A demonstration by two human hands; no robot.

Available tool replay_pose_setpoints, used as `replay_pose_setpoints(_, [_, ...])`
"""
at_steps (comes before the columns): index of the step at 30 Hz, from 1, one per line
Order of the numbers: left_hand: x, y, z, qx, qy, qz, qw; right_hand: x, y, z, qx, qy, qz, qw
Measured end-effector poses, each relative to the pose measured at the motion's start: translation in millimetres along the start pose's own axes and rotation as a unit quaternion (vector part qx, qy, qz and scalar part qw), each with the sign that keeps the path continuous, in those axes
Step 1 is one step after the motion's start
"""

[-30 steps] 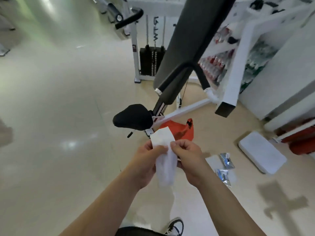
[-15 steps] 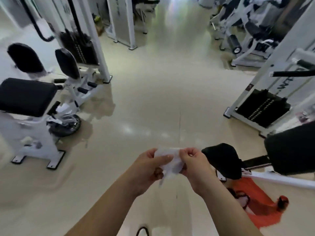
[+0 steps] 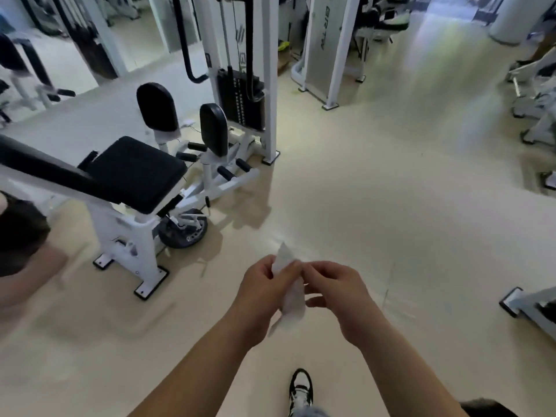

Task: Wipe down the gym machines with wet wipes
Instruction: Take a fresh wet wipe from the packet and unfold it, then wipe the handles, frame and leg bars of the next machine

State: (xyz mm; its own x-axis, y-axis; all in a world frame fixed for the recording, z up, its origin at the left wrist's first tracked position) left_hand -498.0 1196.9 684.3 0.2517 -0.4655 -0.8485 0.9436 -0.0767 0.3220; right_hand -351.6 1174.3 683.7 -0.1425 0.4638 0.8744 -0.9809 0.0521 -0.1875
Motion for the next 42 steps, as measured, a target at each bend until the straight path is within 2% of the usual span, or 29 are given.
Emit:
replay_pose_setpoints(4, [-52.6, -0.5, -68.0, -0.048, 0.039, -0.003, 0.998, 52.1, 11.0, -85.0, 0.099, -0.014, -0.025, 0.995])
replay_pose_setpoints(12, [-145.4, -58.8, -187.4, -0.159, 0.092, 0.009, 0.983, 139.1, 63.9, -230.6, 0.18, -0.006, -0.008, 0.984])
replay_pose_setpoints(17, [-206.2, -108.6, -284.8, -0.198, 0.106, 0.044, 0.973, 196.7, 105.6, -339.4, 0.169, 0.016, -0.023, 0.985])
replay_pose_setpoints(21, [-258.5, -145.8, -367.1, -0.196, 0.078, 0.096, 0.973, 239.7, 121.9, -433.9, 0.088, 0.068, -0.077, 0.991])
replay_pose_setpoints(25, [-306.7, -174.0, -434.5, -0.218, 0.073, 0.083, 0.97, 287.4, 140.5, -506.5, 0.082, 0.092, -0.113, 0.986])
replay_pose_setpoints(28, [-320.5, -177.3, -483.7, -0.204, 0.008, 0.134, 0.97, 319.4, 152.7, -551.9, 0.063, 0.079, -0.077, 0.992])
replay_pose_setpoints(30, [-323.9, -167.4, -518.7, -0.171, -0.068, 0.222, 0.958, 340.6, 157.4, -587.5, 0.05, 0.052, -0.036, 0.997])
replay_pose_setpoints(32, [-331.5, -152.2, -551.7, -0.124, -0.105, 0.268, 0.95, 363.9, 159.7, -621.0, 0.057, 0.027, -0.003, 0.998])
replay_pose_setpoints(34, [-343.5, -137.7, -583.8, -0.102, -0.108, 0.27, 0.951, 386.1, 155.8, -658.6, 0.069, 0.01, 0.036, 0.997])
replay_pose_setpoints(37, [-360.8, -120.6, -640.0, -0.114, -0.09, 0.274, 0.951, 417.7, 136.3, -723.7, 0.08, -0.012, 0.075, 0.994])
replay_pose_setpoints(42, [-413.0, -97.1, -735.8, -0.193, -0.021, 0.308, 0.931, 458.2, 92.9, -831.5, 0.108, -0.016, 0.119, 0.987])
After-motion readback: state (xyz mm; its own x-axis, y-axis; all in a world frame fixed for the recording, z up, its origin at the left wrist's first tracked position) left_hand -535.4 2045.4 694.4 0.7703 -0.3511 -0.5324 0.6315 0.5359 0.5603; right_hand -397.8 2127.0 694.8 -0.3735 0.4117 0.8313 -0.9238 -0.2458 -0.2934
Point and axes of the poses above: each hand's wrist, its own z-axis away from the middle knuckle, its own y-axis out of the palm, x = y × z, the point moved 7 cm from there along -z, towards the middle knuckle, and after that the axes turned 11 degrees about z, right-handed, at the moved point
